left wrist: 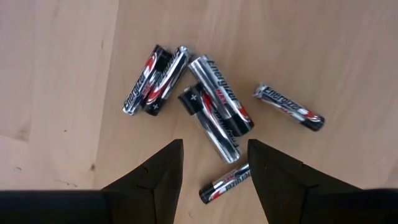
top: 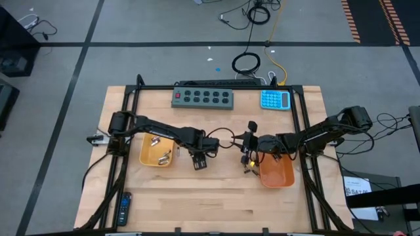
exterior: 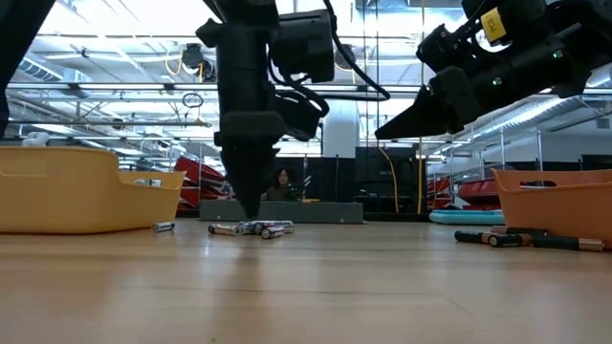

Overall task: Sort batteries
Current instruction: Put the silver battery into the yellow bin

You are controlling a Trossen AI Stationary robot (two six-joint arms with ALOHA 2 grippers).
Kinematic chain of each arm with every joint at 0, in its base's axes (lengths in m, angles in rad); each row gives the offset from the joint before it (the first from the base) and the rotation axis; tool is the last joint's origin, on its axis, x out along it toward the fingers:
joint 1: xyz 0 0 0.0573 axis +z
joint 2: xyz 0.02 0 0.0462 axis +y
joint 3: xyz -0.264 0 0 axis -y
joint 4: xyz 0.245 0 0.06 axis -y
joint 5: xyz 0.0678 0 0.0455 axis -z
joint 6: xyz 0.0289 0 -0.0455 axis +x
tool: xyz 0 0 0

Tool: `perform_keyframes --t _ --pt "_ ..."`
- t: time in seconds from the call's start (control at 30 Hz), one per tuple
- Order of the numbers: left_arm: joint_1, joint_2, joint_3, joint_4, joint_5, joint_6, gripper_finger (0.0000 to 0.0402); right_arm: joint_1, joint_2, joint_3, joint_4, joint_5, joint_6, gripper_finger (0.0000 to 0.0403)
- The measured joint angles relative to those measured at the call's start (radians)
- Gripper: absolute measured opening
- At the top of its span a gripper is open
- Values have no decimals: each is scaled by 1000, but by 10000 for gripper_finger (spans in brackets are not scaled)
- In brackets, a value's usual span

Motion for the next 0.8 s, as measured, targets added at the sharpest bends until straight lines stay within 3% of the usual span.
perform_keyframes --t 0.8 --pt "3 3 -27 14 -39 27 189 0 0 0 -5 0 0 93"
